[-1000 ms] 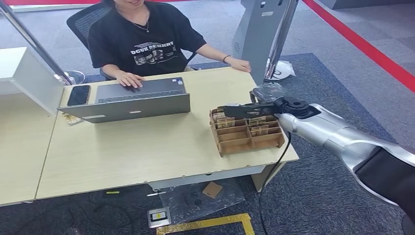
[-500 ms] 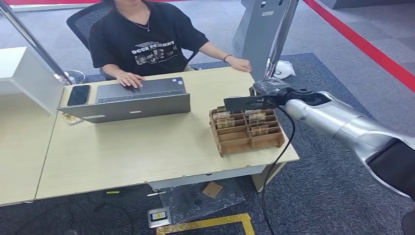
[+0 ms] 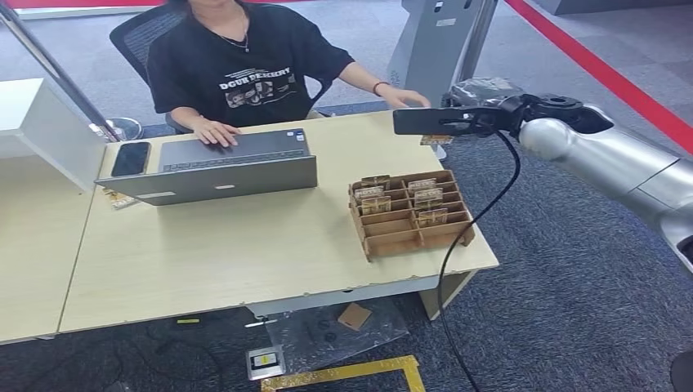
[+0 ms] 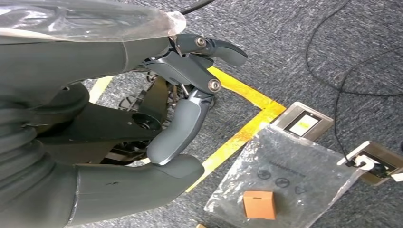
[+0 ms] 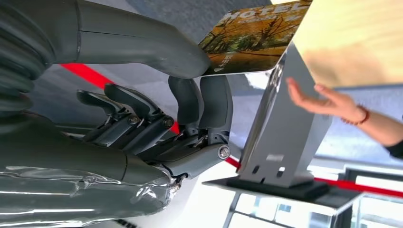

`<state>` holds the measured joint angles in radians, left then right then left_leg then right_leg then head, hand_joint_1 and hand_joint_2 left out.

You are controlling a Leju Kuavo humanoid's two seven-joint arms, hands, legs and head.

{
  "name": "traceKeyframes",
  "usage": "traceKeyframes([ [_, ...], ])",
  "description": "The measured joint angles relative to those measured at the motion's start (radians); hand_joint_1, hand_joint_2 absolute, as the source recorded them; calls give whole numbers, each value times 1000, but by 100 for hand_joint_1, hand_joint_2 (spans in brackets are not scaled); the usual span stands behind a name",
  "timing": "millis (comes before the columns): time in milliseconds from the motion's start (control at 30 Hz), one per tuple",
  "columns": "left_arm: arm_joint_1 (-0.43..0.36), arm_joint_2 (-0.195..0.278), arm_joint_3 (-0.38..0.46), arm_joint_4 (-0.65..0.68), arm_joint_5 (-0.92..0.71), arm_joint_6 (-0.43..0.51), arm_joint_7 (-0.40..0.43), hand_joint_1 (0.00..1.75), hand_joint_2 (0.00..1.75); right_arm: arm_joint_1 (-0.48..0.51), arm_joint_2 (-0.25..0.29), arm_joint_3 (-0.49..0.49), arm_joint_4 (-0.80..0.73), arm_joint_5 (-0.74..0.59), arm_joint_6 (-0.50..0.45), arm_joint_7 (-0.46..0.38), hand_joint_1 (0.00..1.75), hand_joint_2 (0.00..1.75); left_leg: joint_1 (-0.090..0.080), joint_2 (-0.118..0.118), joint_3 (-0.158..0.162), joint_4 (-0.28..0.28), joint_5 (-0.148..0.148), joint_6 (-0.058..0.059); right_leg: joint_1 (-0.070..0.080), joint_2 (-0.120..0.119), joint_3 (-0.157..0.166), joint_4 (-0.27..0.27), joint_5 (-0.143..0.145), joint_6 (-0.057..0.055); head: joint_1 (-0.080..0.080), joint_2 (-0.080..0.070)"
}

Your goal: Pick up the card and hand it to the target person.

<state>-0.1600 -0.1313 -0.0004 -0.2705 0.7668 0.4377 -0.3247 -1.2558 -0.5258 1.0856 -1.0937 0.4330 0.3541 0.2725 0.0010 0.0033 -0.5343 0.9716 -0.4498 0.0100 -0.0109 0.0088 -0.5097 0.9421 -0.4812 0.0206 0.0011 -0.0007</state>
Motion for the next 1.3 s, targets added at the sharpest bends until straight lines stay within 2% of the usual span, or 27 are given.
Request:
traceKeyframes([
  [133,0,0,0,0,0,1,3,0,175,-8,-10,-2,-27,44,-107,44,175,175,0,0,0,0,0,0,0,0,0,0,0,0,1,0],
  [300,-4,-3,0,0,-9,4,16,0,175,25,-4,-10,-32,175,-387,108,175,175,0,-1,-1,0,0,0,0,-1,1,0,0,0,1,0],
  [400,-10,-6,0,0,-14,9,23,0,175,56,22,-19,-18,252,-527,131,175,175,0,0,-1,0,0,0,0,-1,1,0,0,0,1,0],
  [533,-21,-11,0,0,-17,18,28,0,175,77,91,-29,51,354,-681,143,175,175,0,-1,-1,-1,0,0,0,-1,1,0,0,0,0,0],
  [667,-23,-14,0,0,-14,27,35,0,175,89,172,-28,149,420,-747,161,175,175,1,-1,-1,-1,0,0,1,-1,1,0,0,0,-1,0],
  [1000,-7,-15,0,0,9,52,41,0,175,113,313,-10,351,484,-797,204,175,175,0,-2,-2,-1,0,0,1,-1,0,0,0,0,1,0],
  [1067,-2,-15,0,0,11,55,41,0,175,117,333,-6,384,488,-787,201,99,175,0,-2,-3,-1,0,0,1,-1,0,0,0,0,1,0],
  [1133,3,-15,0,0,12,56,42,0,175,120,351,-4,414,479,-762,191,11,175,0,-2,-3,-1,0,0,1,-1,0,0,0,0,1,0],
  [1200,5,-15,0,0,12,56,42,0,175,121,365,-3,440,461,-739,176,0,175,0,-2,-2,-1,0,0,1,-1,0,0,0,0,1,0],
  [1300,7,-15,0,0,11,56,42,0,175,121,374,-4,464,440,-722,155,0,175,0,-2,-2,-1,0,0,1,-1,0,0,0,0,1,0],
])
